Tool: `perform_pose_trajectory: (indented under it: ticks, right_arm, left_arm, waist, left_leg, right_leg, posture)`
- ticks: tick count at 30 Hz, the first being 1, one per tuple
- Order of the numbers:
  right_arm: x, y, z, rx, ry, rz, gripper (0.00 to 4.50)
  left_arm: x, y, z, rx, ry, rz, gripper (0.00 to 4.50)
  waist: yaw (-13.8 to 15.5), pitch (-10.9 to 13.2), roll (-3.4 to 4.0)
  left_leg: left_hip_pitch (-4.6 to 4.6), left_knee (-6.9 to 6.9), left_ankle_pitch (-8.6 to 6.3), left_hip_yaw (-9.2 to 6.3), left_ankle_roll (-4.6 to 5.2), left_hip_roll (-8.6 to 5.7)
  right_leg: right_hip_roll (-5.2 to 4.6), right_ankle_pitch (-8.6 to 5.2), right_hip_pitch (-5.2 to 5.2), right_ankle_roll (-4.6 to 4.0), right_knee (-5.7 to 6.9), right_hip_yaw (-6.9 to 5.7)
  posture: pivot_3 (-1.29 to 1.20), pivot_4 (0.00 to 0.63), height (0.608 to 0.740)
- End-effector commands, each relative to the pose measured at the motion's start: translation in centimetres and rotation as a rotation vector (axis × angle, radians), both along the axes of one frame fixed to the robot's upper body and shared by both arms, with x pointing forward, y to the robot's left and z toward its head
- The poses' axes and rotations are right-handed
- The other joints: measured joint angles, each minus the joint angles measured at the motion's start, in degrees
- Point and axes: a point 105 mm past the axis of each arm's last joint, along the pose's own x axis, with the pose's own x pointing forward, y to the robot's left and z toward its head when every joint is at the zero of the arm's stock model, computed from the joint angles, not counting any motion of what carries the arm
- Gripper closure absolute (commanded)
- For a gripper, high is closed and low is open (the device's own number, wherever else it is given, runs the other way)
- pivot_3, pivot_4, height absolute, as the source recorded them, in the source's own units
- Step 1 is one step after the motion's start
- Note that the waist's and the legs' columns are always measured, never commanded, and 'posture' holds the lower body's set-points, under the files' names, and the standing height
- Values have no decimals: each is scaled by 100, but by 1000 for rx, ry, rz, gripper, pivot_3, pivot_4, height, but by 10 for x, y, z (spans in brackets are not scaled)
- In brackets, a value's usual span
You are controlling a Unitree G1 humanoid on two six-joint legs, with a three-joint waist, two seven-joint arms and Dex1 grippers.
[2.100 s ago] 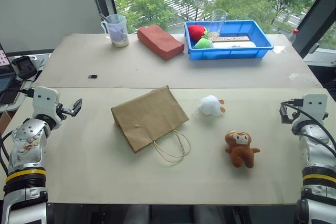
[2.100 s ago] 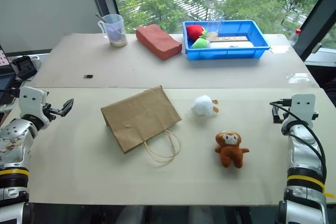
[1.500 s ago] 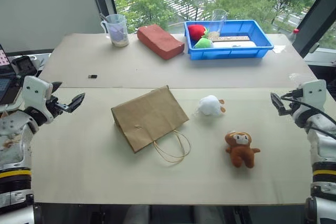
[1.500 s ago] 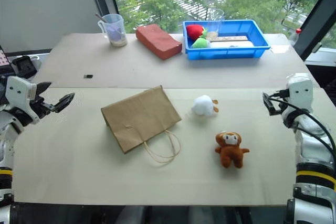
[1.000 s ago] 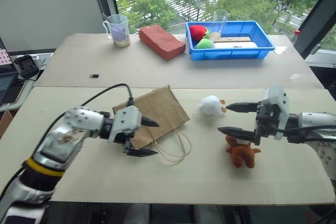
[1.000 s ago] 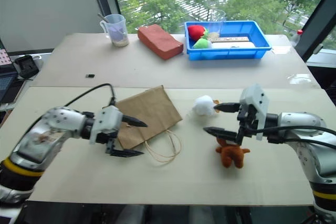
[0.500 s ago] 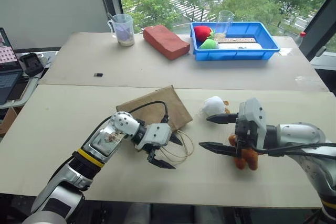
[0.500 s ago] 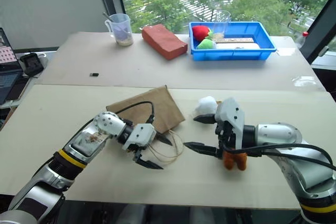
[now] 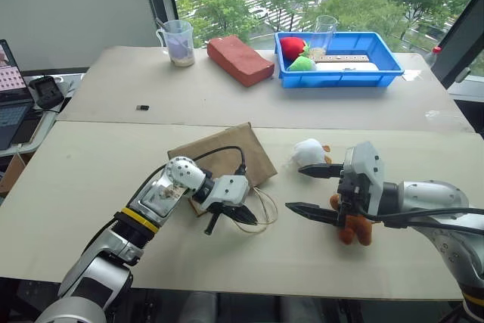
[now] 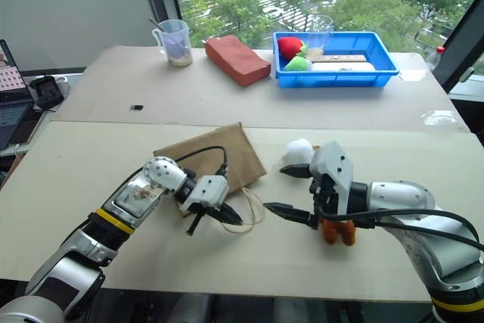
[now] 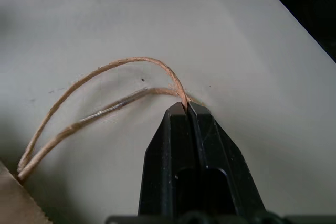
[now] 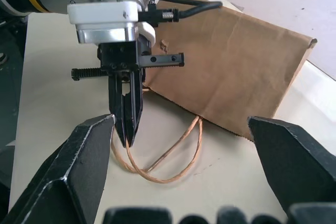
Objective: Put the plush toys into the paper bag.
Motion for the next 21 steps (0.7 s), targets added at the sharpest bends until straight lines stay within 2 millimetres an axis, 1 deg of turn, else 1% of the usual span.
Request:
perform_pose_trajectory:
  ticks: [1,3,5,6,7,8,10,11,13,15,16,17,19,20,21]
  right_arm:
    - [-6,-7,3,-22,-31,-6,0]
    - [-9,-11,-6,-38,-8,-12,0]
    - [-9,-12,-13,-28,10,-23,0]
    - [-8,-11,-16,-21,14,-27,0]
    - [-2,-7,-21,1,10,-40,0]
    - [3,-4,-25,15,6,-47,556]
    - [13,8,-27,49,-18,-51,1164]
    - [18,18,-26,76,-30,-46,1468]
    - [27,36,-24,118,-46,-34,2214]
    - [32,51,-24,150,-48,-21,2869]
    - [36,58,-24,176,-42,-24,3264]
    - [40,65,-26,199,-32,-29,3546]
    - [48,79,-31,246,-2,-33,4311]
    - [52,86,-35,255,11,-36,4485]
    - [55,92,-39,258,21,-37,4485]
  left_arm:
    - [-1,2,47,-131,12,-11,4457]
    - [0,11,67,-178,41,4,4457]
    - [0,17,80,-204,64,20,4457]
    - [1,20,85,-219,70,29,4457]
    - [6,24,93,-247,82,58,4457]
    - [9,27,98,-268,90,78,4500]
    - [13,30,108,-313,101,106,4500]
    - [15,30,110,-318,99,115,4500]
    - [17,32,115,-323,90,128,4500]
    - [18,32,117,-331,85,137,4500]
    - [18,33,118,-334,81,140,4500]
    - [18,33,118,-336,76,142,4500]
    - [17,33,118,-338,64,142,4500]
    - [17,33,119,-341,60,144,4500]
    - [16,33,119,-344,58,144,4500]
  waist:
    - [2,0,0]
    - [-4,0,0]
    - [-13,0,0]
    - [-16,0,0]
    - [-29,-1,-1]
    - [-48,-1,-5]
    - [-75,-1,-5]
    - [-87,-1,-4]
    - [-133,-1,-4]
    - [-152,-1,-4]
    - [-149,-1,-3]
    - [-149,-2,-3]
    - [-152,-2,-3]
    - [-151,-2,-3]
    - [-159,-2,-3]
  left_leg:
    - [0,0,-1,0,2,0]
    - [-1,0,-4,-3,8,0]
    - [0,0,-6,-3,11,0]
    - [0,0,-6,-3,11,0]
    - [2,1,-6,-3,11,0]
    - [6,2,-6,-3,11,0]
    - [8,8,-6,-3,10,0]
    - [8,11,-6,-3,11,1]
    - [8,12,-6,-4,11,1]
    - [6,12,-6,-5,10,1]
    - [6,11,-6,-8,10,1]
    - [5,10,-6,-9,10,1]
    - [4,7,-6,-11,11,1]
    - [4,5,-6,-11,11,1]
    - [4,3,-6,-10,11,1]
  right_leg:
    - [0,0,0,1,1,-1]
    - [0,-1,0,2,1,-2]
    - [0,-1,-1,2,2,-2]
    - [0,-2,0,3,2,-2]
    - [0,-2,1,3,2,-2]
    - [1,-2,4,3,2,-2]
    - [3,-2,6,3,5,-1]
    - [3,-2,6,3,9,-1]
    - [4,-2,3,3,13,-1]
    - [5,-2,-1,3,15,-1]
    - [6,-2,-1,3,16,-2]
    - [5,-2,-2,3,15,-2]
    - [5,-2,-3,3,14,-3]
    - [5,-2,-3,2,13,-3]
    - [5,-2,-4,2,12,-3]
  posture:
    - [0,150,740]
    - [0,150,740]
    - [0,150,740]
    - [0,150,740]
    - [0,150,740]
    - [0,150,740]
    - [0,150,740]
    - [0,150,740]
    - [0,150,740]
    - [0,150,740]
    - [0,150,740]
    - [0,150,740]
    - [0,150,740]
    - [0,150,740]
    - [0,150,740]
